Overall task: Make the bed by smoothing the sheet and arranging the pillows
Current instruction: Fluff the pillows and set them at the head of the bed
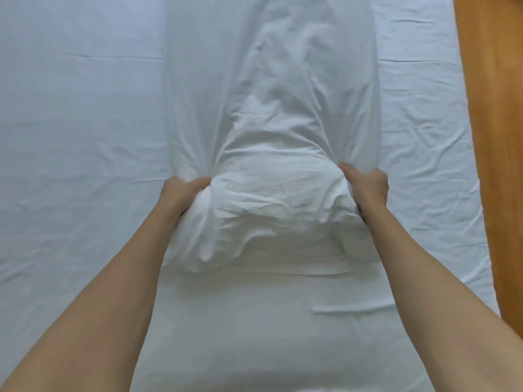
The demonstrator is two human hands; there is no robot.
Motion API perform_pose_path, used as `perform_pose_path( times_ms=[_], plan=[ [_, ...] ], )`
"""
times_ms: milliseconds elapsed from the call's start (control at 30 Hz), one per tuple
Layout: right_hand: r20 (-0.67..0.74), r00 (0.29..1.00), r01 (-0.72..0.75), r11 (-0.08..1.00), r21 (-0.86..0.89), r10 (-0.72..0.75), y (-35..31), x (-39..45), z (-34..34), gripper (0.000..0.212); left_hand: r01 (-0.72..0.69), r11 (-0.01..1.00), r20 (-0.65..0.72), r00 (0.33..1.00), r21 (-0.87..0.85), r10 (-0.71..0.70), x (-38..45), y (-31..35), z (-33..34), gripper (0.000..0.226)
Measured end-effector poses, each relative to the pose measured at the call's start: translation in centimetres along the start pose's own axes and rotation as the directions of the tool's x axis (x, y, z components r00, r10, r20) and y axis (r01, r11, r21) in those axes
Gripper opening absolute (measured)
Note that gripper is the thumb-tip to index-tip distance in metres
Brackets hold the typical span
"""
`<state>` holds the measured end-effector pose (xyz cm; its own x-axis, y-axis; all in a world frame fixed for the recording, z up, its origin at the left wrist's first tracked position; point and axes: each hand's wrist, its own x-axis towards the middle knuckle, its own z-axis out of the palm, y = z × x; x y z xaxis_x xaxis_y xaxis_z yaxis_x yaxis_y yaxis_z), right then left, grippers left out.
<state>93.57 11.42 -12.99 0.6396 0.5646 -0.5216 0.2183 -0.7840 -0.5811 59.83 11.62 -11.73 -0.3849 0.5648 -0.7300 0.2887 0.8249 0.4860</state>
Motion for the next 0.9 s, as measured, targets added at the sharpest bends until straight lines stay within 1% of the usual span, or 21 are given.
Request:
perform_pose_path(
  times_ms=[100,133,233,333,433,533,667,767,833,900],
  plan=[
    [0.010,0.997,0.073,0.996,0.055,-0.074,-1.2,-2.1,-1.1,0.063,-0.064,0.985,-0.006,0.998,-0.163,0.064,-3.2,1.2,0.1,0.035],
    [0.022,0.996,0.086,0.994,0.074,-0.088,-1.7,-2.9,-1.8,0.062,-0.095,0.976,-0.008,0.995,-0.195,0.095,-4.6,1.5,-0.3,0.032],
    [0.050,0.989,0.132,0.986,0.107,-0.137,-2.5,-6.0,-4.3,0.061,-0.153,0.962,-0.020,0.988,-0.228,0.152,-9.0,2.3,-3.1,0.034],
    [0.077,0.985,0.143,0.984,0.109,-0.152,-1.4,-11.0,-7.1,0.062,-0.149,0.960,0.002,0.988,-0.237,0.154,-14.8,1.1,-6.3,0.030],
    [0.115,0.989,0.079,0.992,0.094,-0.090,2.8,-17.4,-10.6,0.064,-0.101,0.967,0.041,0.993,-0.234,0.114,-21.7,-3.5,-8.7,0.029],
    [0.168,0.986,0.011,0.997,0.077,-0.023,8.7,-24.1,-14.7,0.064,-0.030,0.974,0.082,0.995,-0.223,0.050,-28.7,-10.7,-9.8,0.029],
    [0.222,0.974,-0.062,0.997,0.037,0.052,15.9,-33.0,-20.7,0.051,0.116,0.969,0.145,0.986,-0.216,-0.086,-36.8,-20.4,-10.6,0.047],
    [0.245,0.967,-0.086,0.996,0.040,0.074,20.7,-38.6,-23.9,0.048,0.202,0.958,0.202,0.966,-0.203,-0.160,-41.7,-26.6,-11.7,0.047],
    [0.238,0.969,-0.078,0.996,0.042,0.066,23.5,-41.4,-25.3,0.048,0.220,0.953,0.248,0.954,-0.210,-0.166,-44.1,-30.1,-12.4,0.043],
    [0.248,0.966,-0.088,0.993,0.074,0.067,25.7,-44.0,-26.2,0.046,0.203,0.954,0.260,0.955,-0.221,-0.143,-46.4,-32.7,-13.3,0.040]
  ],
)
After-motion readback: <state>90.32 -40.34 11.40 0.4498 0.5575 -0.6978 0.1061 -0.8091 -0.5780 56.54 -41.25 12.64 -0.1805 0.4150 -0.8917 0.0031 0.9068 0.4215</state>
